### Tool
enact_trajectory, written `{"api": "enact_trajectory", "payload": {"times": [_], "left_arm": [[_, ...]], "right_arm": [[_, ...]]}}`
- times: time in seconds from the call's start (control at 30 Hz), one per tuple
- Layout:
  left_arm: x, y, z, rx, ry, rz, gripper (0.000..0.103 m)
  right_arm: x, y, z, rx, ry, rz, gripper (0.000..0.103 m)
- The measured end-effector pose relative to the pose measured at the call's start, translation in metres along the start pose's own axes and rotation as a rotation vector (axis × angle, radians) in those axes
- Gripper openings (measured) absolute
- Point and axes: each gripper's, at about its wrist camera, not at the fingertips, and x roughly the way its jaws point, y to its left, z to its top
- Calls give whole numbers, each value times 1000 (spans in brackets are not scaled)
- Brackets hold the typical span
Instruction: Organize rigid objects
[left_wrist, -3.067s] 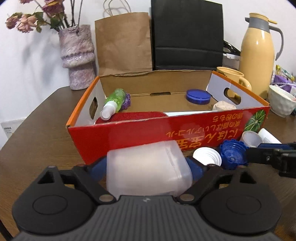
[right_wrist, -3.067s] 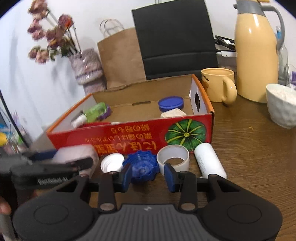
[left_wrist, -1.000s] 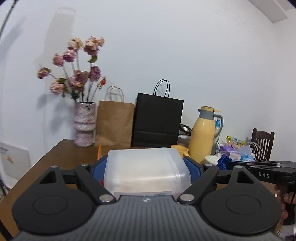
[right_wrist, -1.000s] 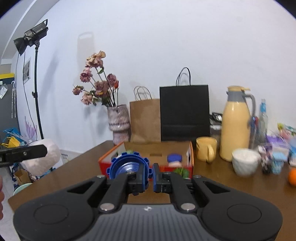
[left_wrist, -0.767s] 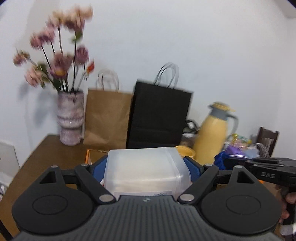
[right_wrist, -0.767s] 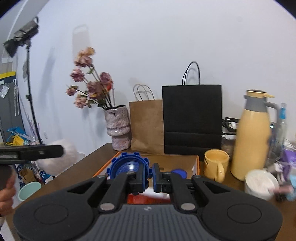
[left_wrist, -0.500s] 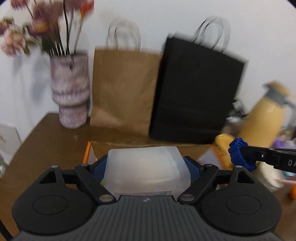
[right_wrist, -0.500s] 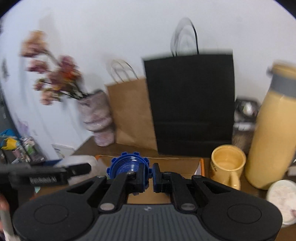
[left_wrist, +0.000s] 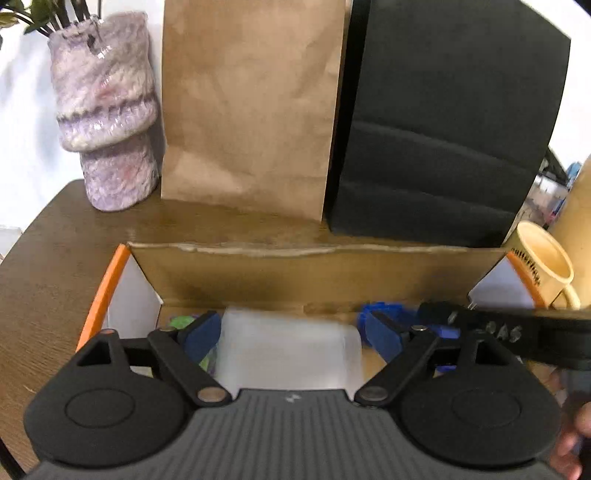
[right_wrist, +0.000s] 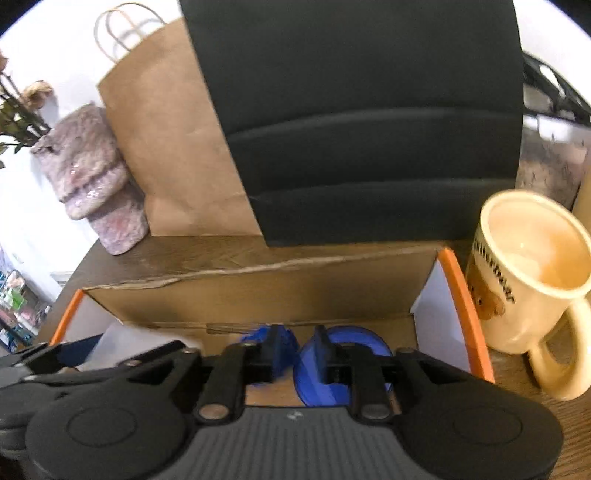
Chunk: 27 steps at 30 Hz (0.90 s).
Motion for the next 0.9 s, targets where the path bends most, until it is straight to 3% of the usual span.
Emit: {"api": "enact_trajectory", "payload": {"times": [0.13,0.27,0.4,0.47,0.5,0.63,0.9], "left_arm": [[-34,-2,3,12,-55,-9,96],[-88,4,6,31,-86,8,100],[-148,18,-1,48,-118,48,103],[-180,29,-10,54,-115,57,103],[-194,34,-16,53,-115,64,103],[-246,49,-53,78,-150,85,103],[-329,52,-118,52,-259,98,103]], "right_arm": [[-29,0,0,-13,-42,0,29],[-95,10,-1,-60,-112,1,50],[-164,15,-14,-131,-153,-33,59],[-197,15,-27,-180,-182,-59,76],[-210,14,-35,-204,-191,-72,79],[-254,5,-64,-234,-198,-130,80],[-315,12,-130,-242,-268,-41,81]]}}
